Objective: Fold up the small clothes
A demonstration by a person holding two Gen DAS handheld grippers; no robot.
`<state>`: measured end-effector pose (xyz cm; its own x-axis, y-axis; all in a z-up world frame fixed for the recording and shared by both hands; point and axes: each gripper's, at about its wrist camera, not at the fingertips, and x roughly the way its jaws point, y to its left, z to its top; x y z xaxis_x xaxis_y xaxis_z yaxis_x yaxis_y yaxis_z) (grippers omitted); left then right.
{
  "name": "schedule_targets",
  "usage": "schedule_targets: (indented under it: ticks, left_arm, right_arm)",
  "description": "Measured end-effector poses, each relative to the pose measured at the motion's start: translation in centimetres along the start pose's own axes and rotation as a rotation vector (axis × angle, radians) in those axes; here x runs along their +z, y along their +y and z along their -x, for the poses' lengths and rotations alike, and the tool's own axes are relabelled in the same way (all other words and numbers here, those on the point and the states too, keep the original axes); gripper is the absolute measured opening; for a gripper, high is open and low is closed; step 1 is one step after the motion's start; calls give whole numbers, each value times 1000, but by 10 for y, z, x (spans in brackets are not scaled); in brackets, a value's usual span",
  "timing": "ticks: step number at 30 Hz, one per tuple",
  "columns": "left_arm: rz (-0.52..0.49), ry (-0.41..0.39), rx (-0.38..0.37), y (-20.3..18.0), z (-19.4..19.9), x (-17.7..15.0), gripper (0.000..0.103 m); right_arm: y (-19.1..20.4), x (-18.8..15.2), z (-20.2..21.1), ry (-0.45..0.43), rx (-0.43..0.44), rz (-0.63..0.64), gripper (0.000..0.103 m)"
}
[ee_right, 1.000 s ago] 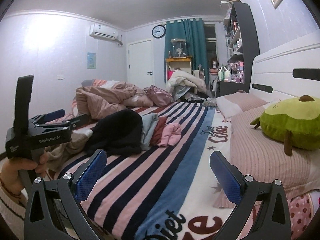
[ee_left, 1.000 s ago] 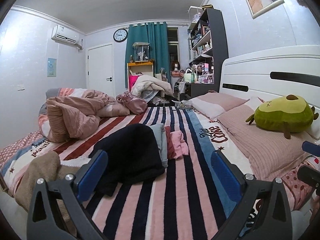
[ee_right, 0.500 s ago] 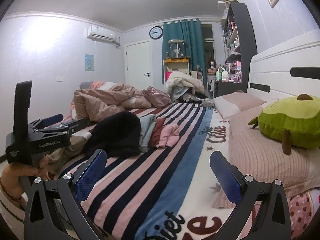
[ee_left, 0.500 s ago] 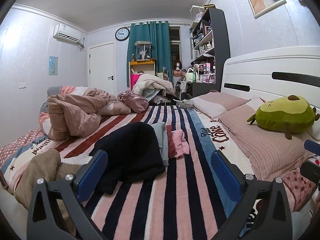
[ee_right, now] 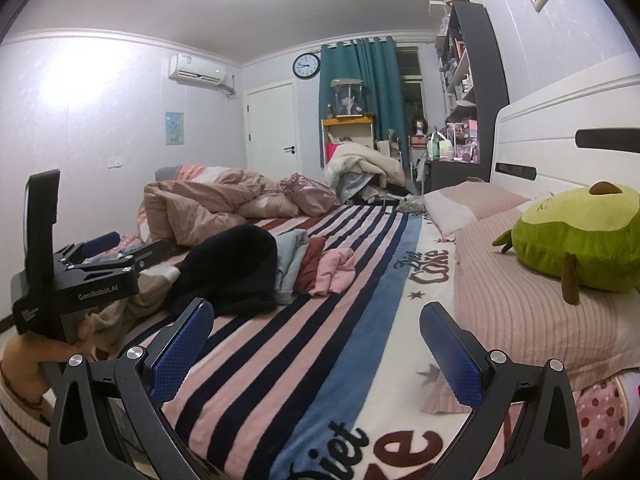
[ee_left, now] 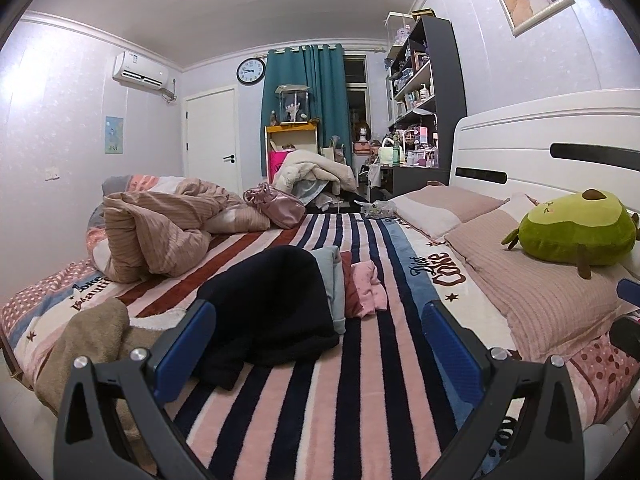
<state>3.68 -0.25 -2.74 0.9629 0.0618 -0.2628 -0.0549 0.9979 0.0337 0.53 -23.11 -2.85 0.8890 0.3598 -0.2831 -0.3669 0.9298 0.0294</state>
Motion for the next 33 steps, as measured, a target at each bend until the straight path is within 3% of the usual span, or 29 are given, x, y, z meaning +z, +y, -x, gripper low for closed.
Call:
schedule_targets:
  ticks: [33]
  left_arm:
    - [16, -36, -13, -12, 29, 0, 102]
  right_arm:
    - [9, -3, 37, -48, -77, -52, 103]
